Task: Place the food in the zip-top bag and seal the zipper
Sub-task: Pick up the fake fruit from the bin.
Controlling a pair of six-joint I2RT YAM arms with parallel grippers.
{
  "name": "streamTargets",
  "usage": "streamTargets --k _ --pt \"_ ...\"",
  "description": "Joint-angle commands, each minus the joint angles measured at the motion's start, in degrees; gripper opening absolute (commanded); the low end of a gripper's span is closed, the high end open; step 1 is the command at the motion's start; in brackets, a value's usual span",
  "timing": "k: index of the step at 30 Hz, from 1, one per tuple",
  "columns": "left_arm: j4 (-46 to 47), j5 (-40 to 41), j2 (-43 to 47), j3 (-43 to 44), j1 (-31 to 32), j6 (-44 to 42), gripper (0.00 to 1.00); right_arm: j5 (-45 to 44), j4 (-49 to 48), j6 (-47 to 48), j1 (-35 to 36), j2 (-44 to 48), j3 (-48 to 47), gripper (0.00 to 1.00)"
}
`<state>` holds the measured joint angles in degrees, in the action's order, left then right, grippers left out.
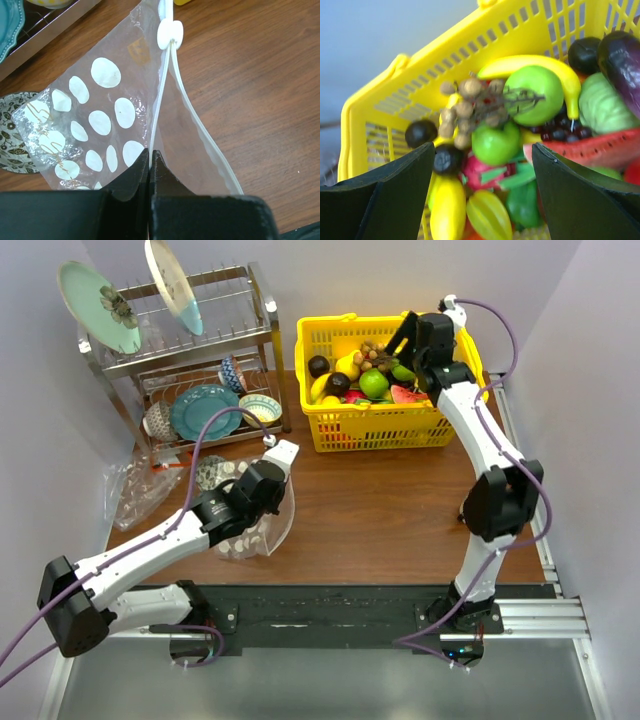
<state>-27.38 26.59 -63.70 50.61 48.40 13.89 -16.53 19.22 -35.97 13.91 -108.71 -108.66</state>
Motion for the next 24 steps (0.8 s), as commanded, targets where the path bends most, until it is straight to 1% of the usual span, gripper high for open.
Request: streamTargets --k 1,6,10,11,12,13,14,15,16,18,19,22,24 --pt "2.9 0.1 1.2 -0.7 0.0 -1.1 0.0 1.3 -6.3 -7.5 -2.3 -5.2 -6.4 0.82" --pt "3.2 0.1 0.8 -0.5 -0.1 -1.2 0.0 0.0 -5.9 -10.3 -4.1 -13.2 -12.0 0.82" --pt "3.3 0.7 0.9 -0.4 -0.1 -1.4 0.0 -1.2 -4.0 -11.0 -4.1 -17.8 -16.3 0.82" --pt "3.3 0.8 1.0 -0.4 -0.1 -1.4 0.0 -0.6 -4.8 -11.4 -4.2 -18.4 -16.6 0.8" --pt "3.3 0.9 1.1 -0.4 -0.2 -1.4 0.0 0.0 -5.5 -11.6 -4.1 -18.8 -16.4 0.77" --pt "3.3 1.2 1.3 -0.5 -0.2 -1.4 0.0 0.6 -6.2 -11.6 -4.1 -19.3 -16.2 0.68" --pt "3.3 1.3 1.4 -0.7 -0.2 -1.4 0.0 1.1 -7.2 -12.0 -4.1 -19.4 -16.1 0.62" --pt "3.4 1.4 1.5 -0.7 -0.2 -1.4 0.0 2.2 -7.5 -12.0 -4.1 -19.4 -15.5 0.54" --pt "3.4 1.5 1.5 -0.7 -0.1 -1.4 0.0 2.6 -8.1 -12.0 -4.1 -18.7 -15.1 0.37" --pt "3.6 1.3 1.7 -0.6 -0.4 -1.4 0.0 3.8 -10.4 -11.7 -4.2 -17.6 -13.4 0.24" --pt "3.6 0.5 1.7 -0.6 -0.7 -1.6 0.0 4.3 -11.0 -11.2 -4.1 -17.2 -13.0 0.16" --pt "3.8 -0.2 1.8 -0.5 -1.6 -1.6 0.0 5.3 -11.0 -10.5 -4.2 -14.5 -11.1 0.04" --pt "3.9 -0.7 2.0 -0.7 -2.1 -1.5 0.0 5.5 -11.7 -9.1 -4.1 -12.2 -9.5 0.0"
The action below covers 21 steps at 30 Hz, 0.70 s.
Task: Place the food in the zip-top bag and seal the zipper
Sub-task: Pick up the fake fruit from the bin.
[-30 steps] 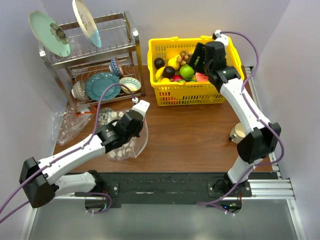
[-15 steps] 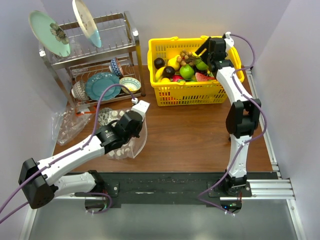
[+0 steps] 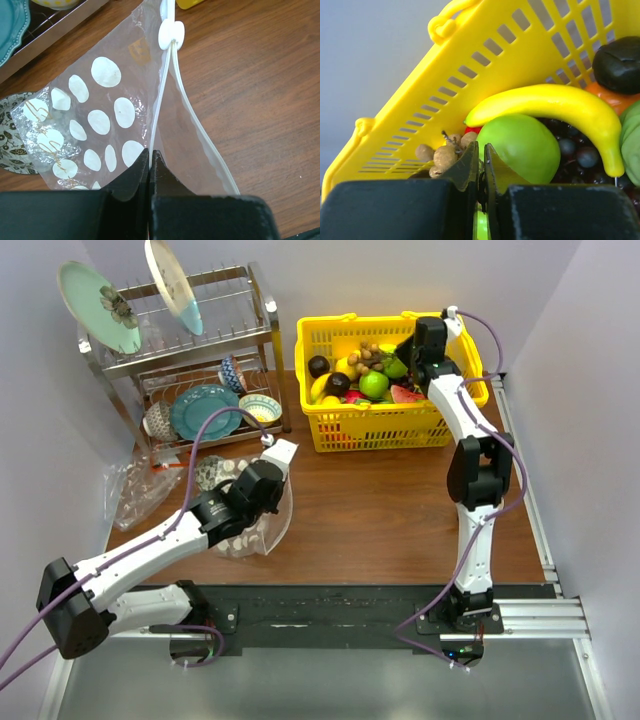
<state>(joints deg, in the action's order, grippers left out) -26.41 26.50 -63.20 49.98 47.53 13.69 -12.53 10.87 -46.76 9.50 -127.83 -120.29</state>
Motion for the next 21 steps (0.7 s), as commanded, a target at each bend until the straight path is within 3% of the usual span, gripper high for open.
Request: streamTargets --k 1,7,14,18,21 --pt "2.9 -1.0 1.7 -0.1 -1.3 -1.3 0.0 1.5 -2.8 2.0 0.3 7.5 2.3 0.0" --pt "2.9 -1.0 2.1 -0.3 -1.3 -1.1 0.0 1.4 -2.5 5.1 0.3 14.5 5.7 0.0" --pt "3.0 -0.8 2.3 -0.6 -1.3 -1.0 0.0 7.1 -3.1 7.6 0.3 22.3 7.4 0.0" --pt "3.0 -1.4 2.1 -0.5 -1.4 -1.1 0.0 12.5 -2.2 7.2 0.3 26.7 9.4 0.0" --pt "3.1 -1.5 1.9 -0.5 -1.4 -1.3 0.0 21.5 -2.9 5.5 0.3 31.1 13.4 0.0"
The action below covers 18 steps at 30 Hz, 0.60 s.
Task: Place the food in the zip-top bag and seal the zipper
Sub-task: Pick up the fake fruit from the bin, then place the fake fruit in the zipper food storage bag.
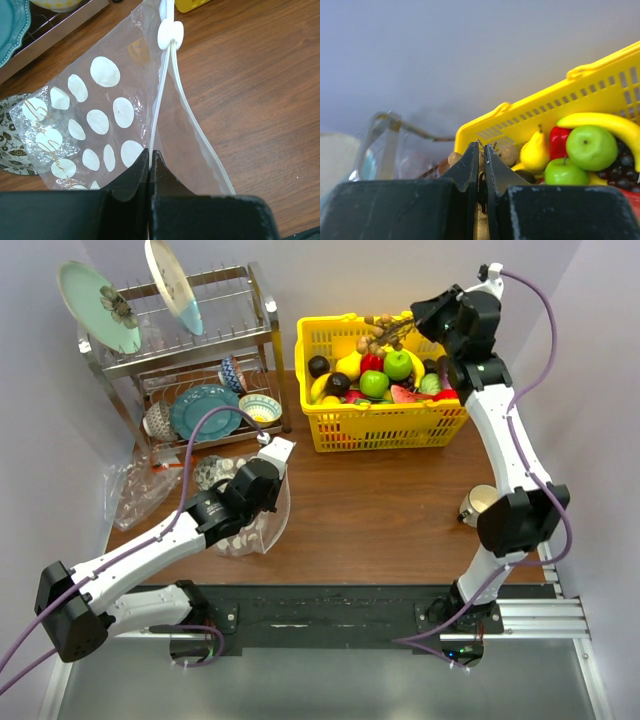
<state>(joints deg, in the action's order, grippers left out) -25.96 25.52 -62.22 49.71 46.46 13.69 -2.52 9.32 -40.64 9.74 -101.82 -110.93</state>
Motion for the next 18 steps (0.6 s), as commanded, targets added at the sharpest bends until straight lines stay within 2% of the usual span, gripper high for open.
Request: streamTargets --k 1,4,8,13,18 --pt "2.7 -0.6 0.7 -0.2 -0.3 -1.3 0.0 14.0 -1.5 -1.4 0.1 6.4 5.4 0.0" --pt "2.8 -0.5 0.6 -0.1 -0.3 -1.4 0.0 22.0 -2.9 -4.2 0.8 12.4 12.3 0.0" --pt "2.6 -0.6 0.6 -0.1 -0.3 -1.4 0.0 25.5 -4.1 -4.5 4.1 22.6 24.8 0.0" --pt "2.9 -2.0 0.3 0.1 -0.4 -1.6 0.0 27.5 -1.7 -2.6 13.5 28.7 34.9 0.0" --pt "3.1 -2.2 0.3 0.0 -0.4 -1.4 0.0 31.6 0.2 -2.8 22.7 31.4 40.2 0.0"
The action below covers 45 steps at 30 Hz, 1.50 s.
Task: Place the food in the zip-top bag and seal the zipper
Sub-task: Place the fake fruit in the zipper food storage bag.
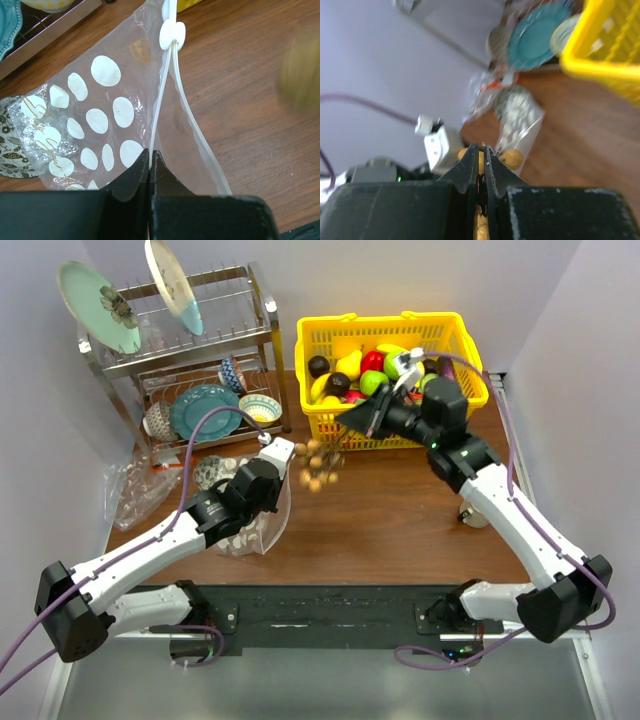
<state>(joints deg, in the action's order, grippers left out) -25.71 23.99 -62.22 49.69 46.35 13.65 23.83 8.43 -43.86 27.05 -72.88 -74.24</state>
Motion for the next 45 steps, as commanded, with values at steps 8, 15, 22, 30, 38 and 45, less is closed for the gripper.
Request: streamTargets --k 8,15,22,30,38,45 --pt "3.1 -0.9 0.6 0.0 -0.2 -1.0 0.0 4.7 -1.5 -0.8 11.2 5.8 13.2 0.0" --pt "4.1 -3.5 0.5 0.6 -0.2 -0.9 0.0 10.6 -7.8 -4.5 14.2 3.4 13.9 0.0" --pt "4.2 -8.5 1.8 2.0 -0.2 0.2 0.0 15.7 -21.8 -9.7 14.2 -0.5 15.1 0.0" --pt "4.4 -13.9 3.5 3.6 -0.2 2.1 0.0 11.1 -24.7 -11.2 14.3 -3.2 17.5 0.0" --pt "5.1 -16.6 4.5 4.2 -0.2 4.8 0.0 -3.8 -14.7 -11.5 14.3 -0.6 19.4 0.0" --pt "6.7 -17.2 4.1 2.4 -0.1 5.5 0.0 -16.4 -4.1 -16.9 14.3 2.2 21.0 0.0"
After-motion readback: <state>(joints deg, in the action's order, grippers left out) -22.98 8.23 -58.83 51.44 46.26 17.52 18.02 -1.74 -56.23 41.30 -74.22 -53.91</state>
